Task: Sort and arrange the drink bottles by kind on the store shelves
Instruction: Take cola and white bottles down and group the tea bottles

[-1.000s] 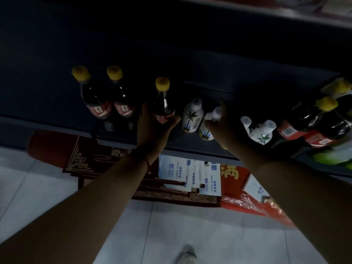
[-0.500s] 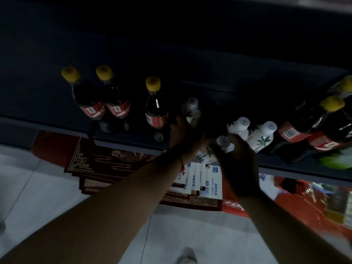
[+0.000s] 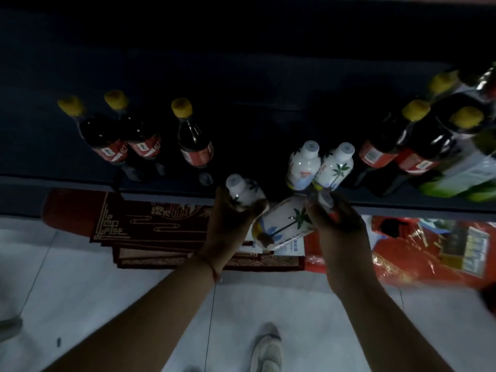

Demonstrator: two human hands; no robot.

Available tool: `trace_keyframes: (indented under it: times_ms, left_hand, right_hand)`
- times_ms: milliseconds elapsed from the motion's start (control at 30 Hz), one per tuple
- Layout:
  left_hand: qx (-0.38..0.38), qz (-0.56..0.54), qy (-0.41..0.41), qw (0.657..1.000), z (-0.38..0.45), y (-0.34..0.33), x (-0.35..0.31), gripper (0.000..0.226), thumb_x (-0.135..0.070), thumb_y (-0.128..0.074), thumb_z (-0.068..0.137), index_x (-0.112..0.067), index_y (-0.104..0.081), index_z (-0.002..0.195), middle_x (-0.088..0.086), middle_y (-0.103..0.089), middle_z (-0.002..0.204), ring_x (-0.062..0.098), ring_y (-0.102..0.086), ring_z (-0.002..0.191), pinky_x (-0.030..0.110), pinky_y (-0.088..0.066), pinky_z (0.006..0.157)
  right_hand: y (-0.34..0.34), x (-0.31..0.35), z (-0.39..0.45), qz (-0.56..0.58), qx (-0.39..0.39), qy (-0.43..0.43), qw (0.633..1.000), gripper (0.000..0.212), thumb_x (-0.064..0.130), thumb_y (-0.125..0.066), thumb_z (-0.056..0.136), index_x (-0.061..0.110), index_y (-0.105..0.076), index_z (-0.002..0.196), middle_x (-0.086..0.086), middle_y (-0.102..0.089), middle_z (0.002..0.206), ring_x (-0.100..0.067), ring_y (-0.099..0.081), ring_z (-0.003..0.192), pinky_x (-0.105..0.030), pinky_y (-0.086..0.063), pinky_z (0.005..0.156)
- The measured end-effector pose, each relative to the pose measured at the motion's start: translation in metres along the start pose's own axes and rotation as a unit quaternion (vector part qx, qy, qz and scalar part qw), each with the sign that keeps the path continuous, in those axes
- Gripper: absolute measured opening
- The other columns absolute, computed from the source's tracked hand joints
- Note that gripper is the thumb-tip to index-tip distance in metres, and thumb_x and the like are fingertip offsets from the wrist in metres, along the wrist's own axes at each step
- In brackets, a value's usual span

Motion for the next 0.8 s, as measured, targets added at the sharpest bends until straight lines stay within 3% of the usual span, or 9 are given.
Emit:
trace_keyframes:
  times_ms: [67,133,233,333,400,467,567,700,800]
  left_hand:
    - [0.007,-0.018,0.021,1.000,-0.045,0.016,0.001,0.050,-0.009,-0.079,0.082,-0.012,-0.055,0.125,0.002,-0.071,0.114,0.011,-0.069,0.104,0.022,-0.054,0.085]
    - [0.000,-0.051,0.038,0.998,-0.085,0.035,-0.022,0.043,0.000,-0.075,0.084,-0.008,-0.057,0.122,0.006,-0.073,0.108,0.014,-0.071,0.098,0.023,-0.055,0.078]
    - [-0.004,-0.102,0.060,0.993,-0.147,0.063,-0.073,0.039,0.004,-0.069,0.086,-0.012,-0.056,0.120,0.000,-0.072,0.098,0.007,-0.071,0.086,0.018,-0.055,0.067]
    - [0.019,-0.109,0.052,0.993,-0.193,0.089,-0.132,0.037,0.001,-0.067,0.087,-0.013,-0.056,0.119,-0.007,-0.072,0.091,0.004,-0.070,0.082,0.016,-0.053,0.067]
    - [0.055,-0.097,0.026,0.993,-0.216,0.103,-0.177,0.035,0.000,-0.068,0.087,-0.017,-0.056,0.115,-0.012,-0.073,0.082,0.001,-0.070,0.076,0.015,-0.052,0.064]
    - [0.083,-0.086,-0.012,0.993,-0.232,0.119,-0.222,0.034,-0.004,-0.069,0.085,-0.018,-0.056,0.113,-0.013,-0.073,0.080,0.003,-0.070,0.075,0.016,-0.053,0.064]
    - [0.086,-0.089,-0.055,0.991,-0.248,0.144,-0.283,0.032,-0.020,-0.071,0.081,-0.019,-0.059,0.111,-0.009,-0.074,0.088,0.009,-0.071,0.083,0.021,-0.055,0.068]
    - [0.057,-0.092,-0.113,0.988,-0.246,0.173,-0.359,0.034,-0.037,-0.074,0.083,-0.021,-0.062,0.110,0.002,-0.074,0.101,0.023,-0.072,0.093,0.037,-0.060,0.074]
    - [0.025,-0.100,-0.151,0.983,-0.234,0.178,-0.406,0.025,-0.038,-0.066,0.093,-0.027,-0.059,0.114,0.003,-0.071,0.109,0.015,-0.071,0.091,0.025,-0.057,0.067]
  right_hand:
    - [0.006,0.003,-0.022,0.116,0.000,-0.058,0.992,0.019,0.037,-0.064,0.090,0.026,-0.069,0.105,0.012,-0.074,0.094,-0.006,-0.069,0.092,-0.023,-0.053,0.077]
    - [0.009,0.011,-0.051,0.227,-0.007,-0.119,0.966,0.038,0.039,-0.067,0.081,0.015,-0.068,0.110,-0.004,-0.074,0.101,-0.022,-0.070,0.094,-0.039,-0.056,0.077]
    - [0.013,0.041,-0.099,0.330,-0.033,-0.202,0.922,0.050,0.045,-0.067,0.074,0.012,-0.068,0.111,-0.011,-0.072,0.101,-0.027,-0.069,0.096,-0.041,-0.057,0.082]
    - [0.014,0.080,-0.153,0.375,-0.034,-0.265,0.888,0.056,0.053,-0.055,0.086,0.010,-0.067,0.121,-0.015,-0.069,0.118,-0.033,-0.067,0.107,-0.045,-0.054,0.091]
    - [0.017,0.111,-0.189,0.396,-0.022,-0.274,0.876,0.057,0.054,-0.045,0.095,0.007,-0.075,0.107,-0.016,-0.074,0.104,-0.031,-0.072,0.093,-0.041,-0.060,0.077]
    - [0.022,0.149,-0.218,0.419,-0.002,-0.258,0.870,0.064,0.052,-0.041,0.097,0.006,-0.080,0.077,-0.016,-0.075,0.083,-0.030,-0.074,0.071,-0.040,-0.061,0.061]
    - [0.033,0.197,-0.248,0.416,-0.004,-0.229,0.880,0.053,0.053,-0.049,0.094,0.005,-0.072,0.092,-0.017,-0.075,0.082,-0.033,-0.072,0.076,-0.046,-0.055,0.073]
    - [0.054,0.260,-0.254,0.397,-0.037,-0.142,0.906,0.044,0.051,-0.054,0.091,0.011,-0.066,0.103,-0.010,-0.071,0.083,-0.025,-0.071,0.071,-0.038,-0.060,0.066]
    - [0.071,0.309,-0.249,0.367,-0.051,-0.077,0.926,0.042,0.050,-0.061,0.088,0.010,-0.070,0.099,-0.011,-0.072,0.082,-0.025,-0.072,0.069,-0.039,-0.060,0.063]
Point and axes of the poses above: each hand's wrist, its own z-axis towards the middle knuckle, its own y-axis out of the back of the hand, x = y × z, the point moved 5 cm from there along z, towards the middle knuckle
